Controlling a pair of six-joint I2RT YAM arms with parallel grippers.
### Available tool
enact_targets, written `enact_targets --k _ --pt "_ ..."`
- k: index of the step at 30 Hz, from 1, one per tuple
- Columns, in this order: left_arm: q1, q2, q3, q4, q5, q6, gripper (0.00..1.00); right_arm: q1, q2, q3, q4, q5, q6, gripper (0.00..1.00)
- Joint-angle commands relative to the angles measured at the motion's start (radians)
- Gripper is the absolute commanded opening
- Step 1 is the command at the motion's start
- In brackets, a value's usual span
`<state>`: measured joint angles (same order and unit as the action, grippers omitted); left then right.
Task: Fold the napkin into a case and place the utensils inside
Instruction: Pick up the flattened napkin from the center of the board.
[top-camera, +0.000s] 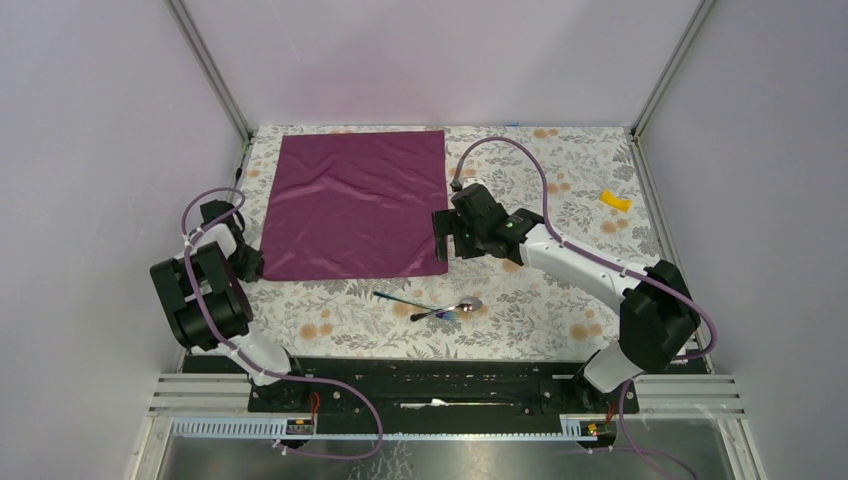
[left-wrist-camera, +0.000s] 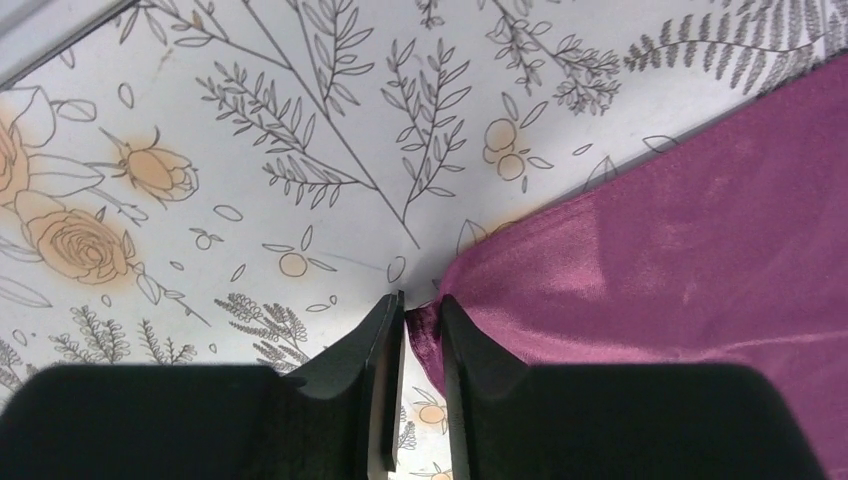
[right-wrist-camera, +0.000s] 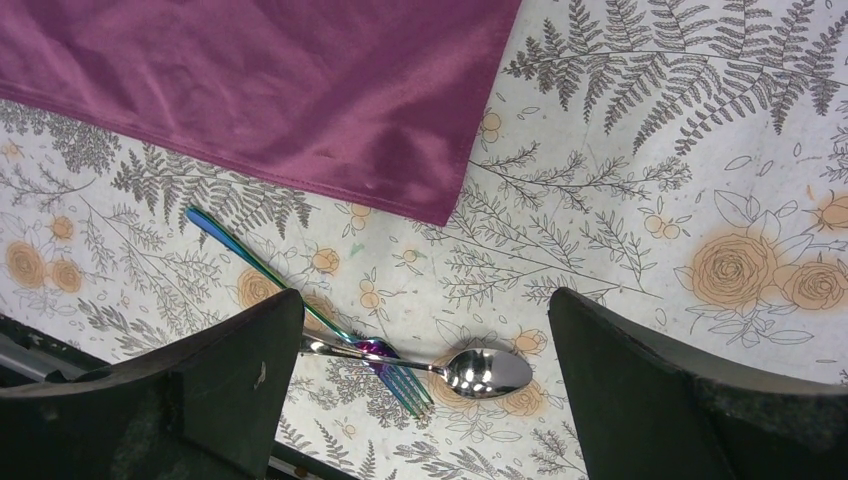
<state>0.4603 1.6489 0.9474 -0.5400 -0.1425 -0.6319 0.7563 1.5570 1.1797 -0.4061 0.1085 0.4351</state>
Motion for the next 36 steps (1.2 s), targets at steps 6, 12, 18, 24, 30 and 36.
enact_targets --k 6,12,18,24,30,36 --pt "-0.002 -0.037 -0.005 0.07 0.047 0.055 0.05 -0.086 0.012 -0.018 0.02 -0.024 0.168 1.0" --pt "-0.046 -0.036 0.01 0.016 0.0 0.048 0.0 -0.098 0.104 0.019 0.001 -0.173 0.391 0.9" --pt "-0.057 -0.034 -0.005 0.014 -0.017 -0.005 0.0 -0.045 0.178 0.098 -0.103 -0.051 0.685 0.8" --pt "-0.057 -0.019 0.022 -0.045 -0.079 -0.052 0.0 -0.003 0.377 0.28 -0.356 0.03 0.859 0.79" --pt "-0.059 -0.03 0.034 -0.071 -0.088 -0.067 0.0 0.015 0.501 0.405 -0.528 0.14 0.945 0.75" --pt "-0.084 -0.071 0.039 -0.092 -0.127 -0.072 0.0 0.015 0.598 0.507 -0.623 0.179 0.962 0.72"
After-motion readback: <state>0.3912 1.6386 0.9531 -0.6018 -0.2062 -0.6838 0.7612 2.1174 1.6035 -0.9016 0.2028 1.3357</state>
